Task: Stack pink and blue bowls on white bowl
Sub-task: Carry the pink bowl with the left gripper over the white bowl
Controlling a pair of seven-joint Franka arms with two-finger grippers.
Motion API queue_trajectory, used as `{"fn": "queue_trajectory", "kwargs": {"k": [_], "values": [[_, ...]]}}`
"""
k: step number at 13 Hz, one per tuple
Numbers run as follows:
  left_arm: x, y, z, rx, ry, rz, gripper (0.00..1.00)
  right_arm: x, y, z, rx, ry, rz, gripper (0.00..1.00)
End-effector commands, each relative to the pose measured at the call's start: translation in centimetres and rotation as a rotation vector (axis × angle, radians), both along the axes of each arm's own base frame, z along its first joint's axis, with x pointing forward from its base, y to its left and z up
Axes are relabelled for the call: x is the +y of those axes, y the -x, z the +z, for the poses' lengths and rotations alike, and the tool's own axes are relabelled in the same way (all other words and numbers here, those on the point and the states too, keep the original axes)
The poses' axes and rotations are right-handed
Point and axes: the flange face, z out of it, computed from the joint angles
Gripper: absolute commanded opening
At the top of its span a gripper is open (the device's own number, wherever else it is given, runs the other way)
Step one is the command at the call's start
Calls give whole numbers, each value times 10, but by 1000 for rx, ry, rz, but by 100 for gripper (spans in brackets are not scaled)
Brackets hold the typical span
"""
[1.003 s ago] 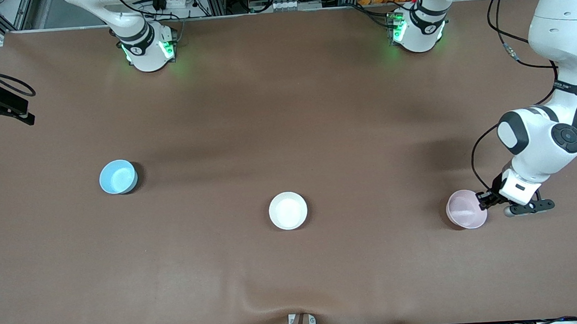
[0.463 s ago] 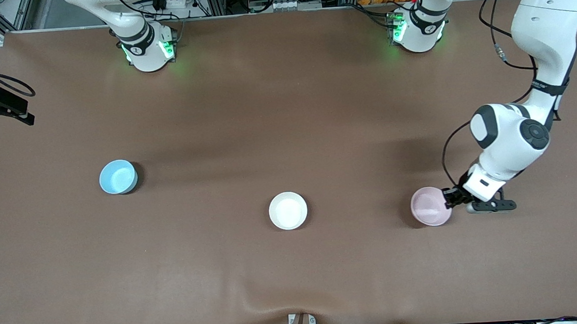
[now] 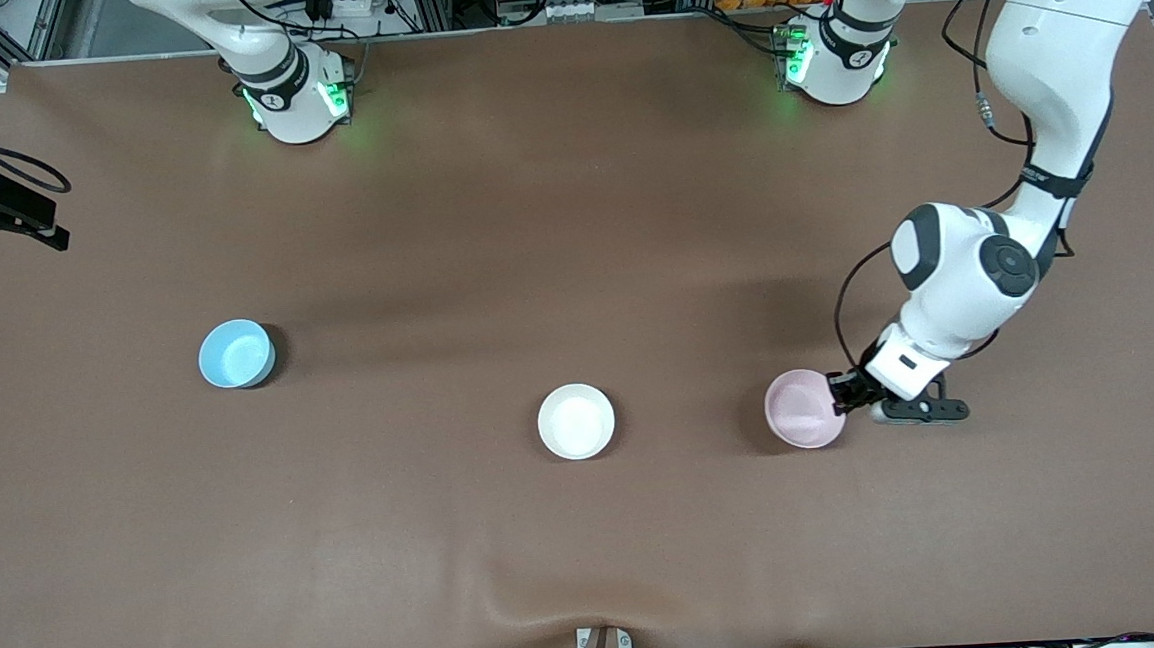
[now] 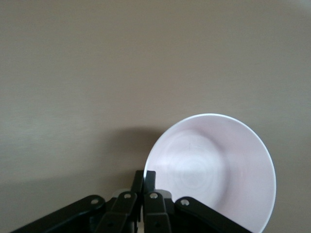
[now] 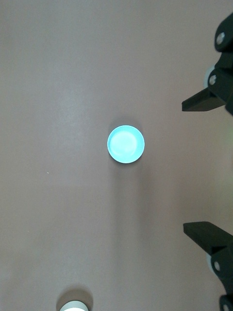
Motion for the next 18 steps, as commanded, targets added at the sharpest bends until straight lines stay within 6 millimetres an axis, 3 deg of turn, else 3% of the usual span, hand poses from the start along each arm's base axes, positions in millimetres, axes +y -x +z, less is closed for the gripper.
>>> {"fn": "queue_trajectory", "kwargs": {"k": [1,3,6,9,11,15,18], "values": [[-59,-3,38,12,19,16,0,0,0,3,-5,-9,-13,100],[-97,-8,63,34,33,25,0,0,0,3,-7,-9,-13,100],[-133,-11,87,7,53,2,0,0,0,4,-11,-10,-13,100],[-194,-11,97,-31,83,-67,0,0,0,4,-10,-10,-13,100],[-220,-8,96,-42,87,-87,0,0,0,4,-10,-10,-13,100],[-246,3,108,-50,98,-73,0,0,0,3,-5,-10,-13,100],[-269,3,106,-42,130,-49,0,1,0,3,-8,-10,-11,100]]}}
